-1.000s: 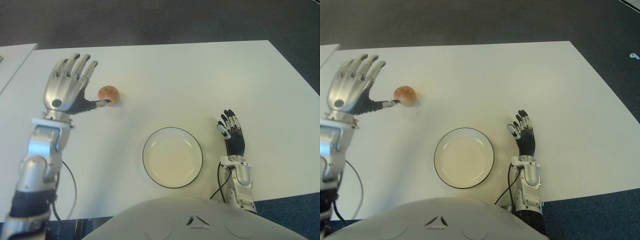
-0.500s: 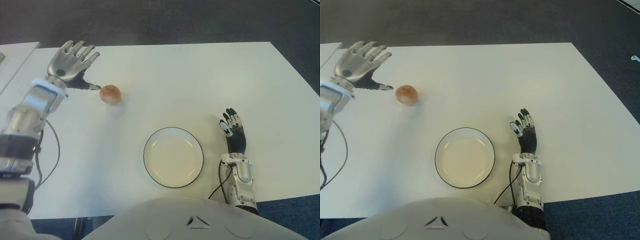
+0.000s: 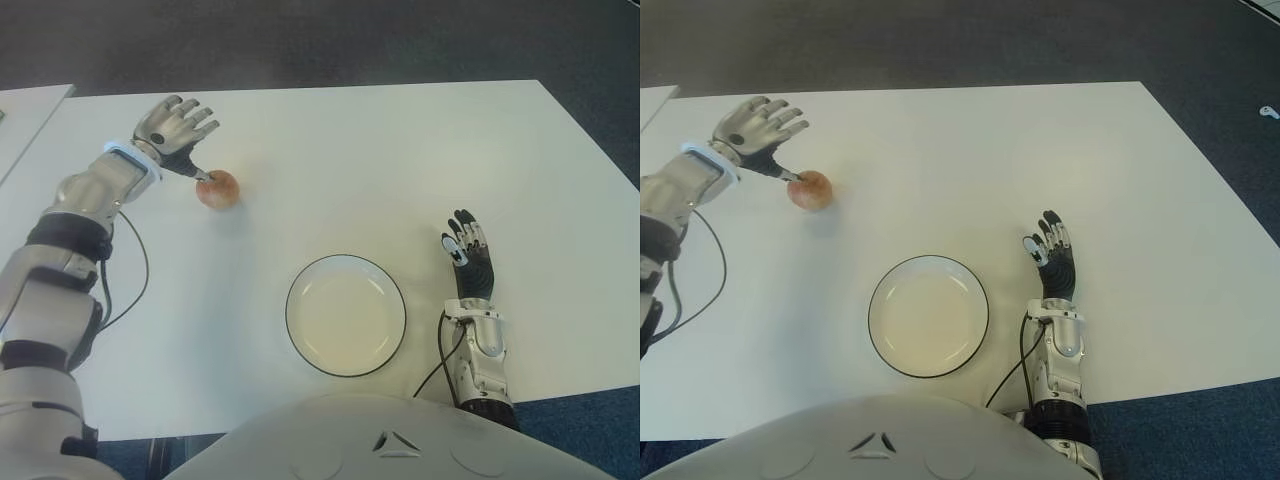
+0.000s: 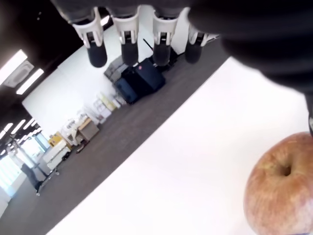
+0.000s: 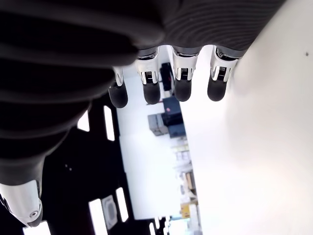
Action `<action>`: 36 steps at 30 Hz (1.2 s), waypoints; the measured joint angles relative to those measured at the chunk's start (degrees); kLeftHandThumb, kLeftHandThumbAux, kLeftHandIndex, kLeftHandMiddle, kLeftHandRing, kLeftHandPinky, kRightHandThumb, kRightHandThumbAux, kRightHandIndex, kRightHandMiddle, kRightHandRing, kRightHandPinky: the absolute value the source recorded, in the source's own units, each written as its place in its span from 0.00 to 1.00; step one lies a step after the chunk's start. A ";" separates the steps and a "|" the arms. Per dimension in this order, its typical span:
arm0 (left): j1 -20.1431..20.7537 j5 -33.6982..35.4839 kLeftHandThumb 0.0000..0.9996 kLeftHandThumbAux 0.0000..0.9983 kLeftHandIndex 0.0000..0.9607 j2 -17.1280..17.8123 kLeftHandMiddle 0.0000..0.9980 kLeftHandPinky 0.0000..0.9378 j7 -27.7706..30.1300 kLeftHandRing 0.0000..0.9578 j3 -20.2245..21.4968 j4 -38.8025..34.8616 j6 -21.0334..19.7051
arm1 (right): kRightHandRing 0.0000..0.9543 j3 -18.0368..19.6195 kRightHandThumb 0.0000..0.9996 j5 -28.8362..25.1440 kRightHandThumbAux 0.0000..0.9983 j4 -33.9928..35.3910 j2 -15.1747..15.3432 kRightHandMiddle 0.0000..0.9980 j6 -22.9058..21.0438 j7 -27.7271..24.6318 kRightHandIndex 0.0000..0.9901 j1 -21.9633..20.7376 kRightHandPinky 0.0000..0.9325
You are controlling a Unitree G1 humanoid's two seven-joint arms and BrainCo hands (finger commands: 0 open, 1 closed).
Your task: Put the apples into the plate.
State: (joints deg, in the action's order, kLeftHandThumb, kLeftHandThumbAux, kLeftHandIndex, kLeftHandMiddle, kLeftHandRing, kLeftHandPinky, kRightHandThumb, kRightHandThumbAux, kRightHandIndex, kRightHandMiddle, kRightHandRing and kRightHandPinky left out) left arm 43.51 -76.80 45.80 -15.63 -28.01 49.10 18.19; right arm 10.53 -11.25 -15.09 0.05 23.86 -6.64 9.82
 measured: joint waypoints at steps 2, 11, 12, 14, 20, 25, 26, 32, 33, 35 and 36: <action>1.30 0.47 0.23 0.29 0.00 -0.68 0.00 0.00 -0.02 0.00 -1.16 2.33 -0.01 | 0.05 0.04 0.21 0.12 0.58 -0.33 0.04 0.09 0.57 0.01 0.09 -0.13 0.06; 4.74 5.45 0.28 0.27 0.00 -3.87 0.00 0.00 -0.70 0.00 -4.34 11.96 -0.35 | 0.05 0.02 0.18 0.89 0.55 -0.89 0.37 0.10 1.41 0.63 0.10 -0.22 0.04; 4.85 6.42 0.28 0.27 0.00 -4.22 0.00 0.00 -0.68 0.00 -4.36 12.61 -0.28 | 0.05 0.03 0.18 0.97 0.55 -0.93 0.44 0.10 1.42 0.75 0.10 -0.21 0.04; 5.04 8.60 0.28 0.27 0.00 -4.90 0.00 0.00 -0.23 0.00 -4.33 13.80 -0.03 | 0.05 0.03 0.18 1.15 0.56 -1.02 0.57 0.10 1.47 0.93 0.10 -0.21 0.04; 5.31 13.60 0.27 0.25 0.00 -6.39 0.00 0.01 1.58 0.00 -4.37 15.92 0.09 | 0.05 -0.04 0.17 1.78 0.57 -1.47 0.72 0.09 2.12 1.27 0.09 -0.33 0.04; 5.49 17.30 0.26 0.25 0.00 -7.99 0.00 0.01 2.61 0.00 -4.37 18.15 0.11 | 0.04 -0.09 0.17 2.29 0.57 -1.79 0.78 0.09 2.53 1.87 0.08 -0.51 0.02; 5.50 17.89 0.27 0.25 0.00 -8.27 0.00 0.02 2.90 0.00 -4.37 18.47 0.17 | 0.04 -0.10 0.16 2.39 0.57 -1.83 0.82 0.08 2.53 1.98 0.08 -0.55 0.02; 5.35 22.61 0.28 0.27 0.00 -8.91 0.00 0.02 6.13 0.00 -3.79 18.73 1.27 | 0.03 -0.11 0.16 3.02 0.58 -2.02 1.05 0.07 2.48 2.74 0.07 -0.76 0.02; 5.29 23.43 0.28 0.27 0.00 -8.91 0.00 0.02 6.83 0.00 -3.56 18.71 1.45 | 0.03 -0.11 0.16 3.07 0.58 -2.04 1.09 0.07 2.44 2.86 0.07 -0.80 0.02; 5.12 24.97 0.28 0.27 0.00 -8.91 0.00 0.02 8.36 0.00 -3.05 18.56 1.63 | 0.03 -0.10 0.16 3.16 0.58 -2.09 1.24 0.08 2.12 3.16 0.07 -0.92 0.02; 5.01 25.62 0.27 0.27 0.00 -8.91 0.00 0.02 9.05 0.00 -2.77 18.47 1.63 | 0.04 -0.09 0.16 3.19 0.58 -2.09 1.34 0.08 1.90 3.30 0.07 -0.98 0.03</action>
State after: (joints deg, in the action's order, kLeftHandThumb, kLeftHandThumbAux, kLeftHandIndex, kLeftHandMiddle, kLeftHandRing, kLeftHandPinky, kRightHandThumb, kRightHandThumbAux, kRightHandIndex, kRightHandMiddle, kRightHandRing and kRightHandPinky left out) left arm 48.52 -51.18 36.89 -6.57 -30.78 67.56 19.83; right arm 10.44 -8.06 -17.18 1.39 25.76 -3.35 8.84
